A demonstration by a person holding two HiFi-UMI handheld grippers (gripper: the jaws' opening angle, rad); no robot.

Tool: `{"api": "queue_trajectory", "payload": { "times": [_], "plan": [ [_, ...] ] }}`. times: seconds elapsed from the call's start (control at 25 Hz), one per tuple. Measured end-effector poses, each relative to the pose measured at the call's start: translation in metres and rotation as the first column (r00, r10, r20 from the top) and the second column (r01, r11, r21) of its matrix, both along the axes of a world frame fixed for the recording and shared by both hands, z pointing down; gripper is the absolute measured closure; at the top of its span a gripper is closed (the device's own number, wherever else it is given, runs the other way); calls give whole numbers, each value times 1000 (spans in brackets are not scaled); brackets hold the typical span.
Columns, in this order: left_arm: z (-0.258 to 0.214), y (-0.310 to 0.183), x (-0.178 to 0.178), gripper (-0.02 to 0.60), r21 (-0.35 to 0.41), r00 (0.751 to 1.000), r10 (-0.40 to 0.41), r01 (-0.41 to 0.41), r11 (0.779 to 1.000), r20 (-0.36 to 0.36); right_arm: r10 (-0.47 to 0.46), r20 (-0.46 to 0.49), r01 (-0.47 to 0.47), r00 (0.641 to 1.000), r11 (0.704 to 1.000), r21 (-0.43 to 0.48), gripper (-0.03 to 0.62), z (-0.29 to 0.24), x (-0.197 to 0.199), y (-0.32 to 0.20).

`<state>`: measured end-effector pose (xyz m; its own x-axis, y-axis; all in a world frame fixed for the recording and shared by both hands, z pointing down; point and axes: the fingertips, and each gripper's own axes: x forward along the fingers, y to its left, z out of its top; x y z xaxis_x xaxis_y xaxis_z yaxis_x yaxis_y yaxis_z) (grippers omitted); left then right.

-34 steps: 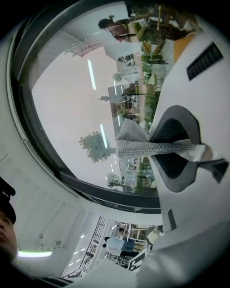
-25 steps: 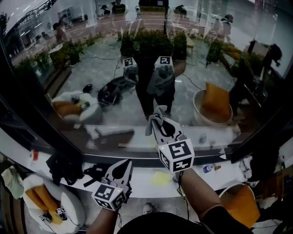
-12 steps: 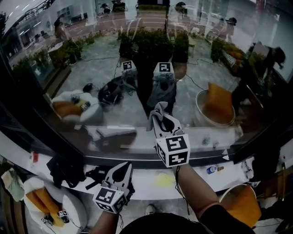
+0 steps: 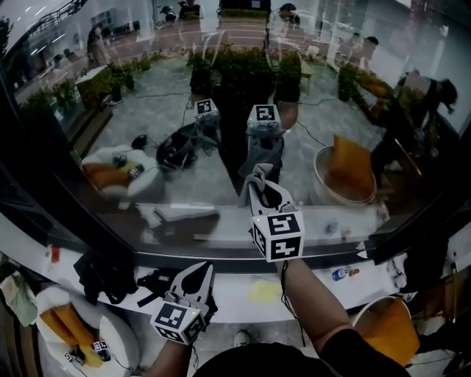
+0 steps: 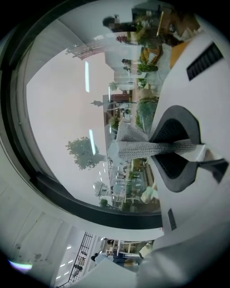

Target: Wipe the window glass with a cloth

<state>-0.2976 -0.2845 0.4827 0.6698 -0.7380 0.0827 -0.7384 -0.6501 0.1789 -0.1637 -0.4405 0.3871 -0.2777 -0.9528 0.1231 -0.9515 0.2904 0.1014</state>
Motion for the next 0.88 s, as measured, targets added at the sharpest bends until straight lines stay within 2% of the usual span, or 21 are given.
{"api": "queue_trajectory", "payload": {
  "times": [0.32,0.44,0.6,0.88],
  "plan": [
    [-1,8,7,575,-23,1000,5,-5,1000,-11,21,10,-21,1000,1000,-5,542,1,7,2],
    [-10,9,18,575,-12,1000,13,-13,1000,-14,31,13,-31,999,999,-11,542,1,19,1],
    [-12,13,30,575,15,999,33,-33,999,16,48,23,-47,999,999,-14,542,1,41,5],
    [-21,14,95,576,32,996,88,-89,996,19,77,36,-77,996,997,-3,542,-5,108,18]
  ]
}}
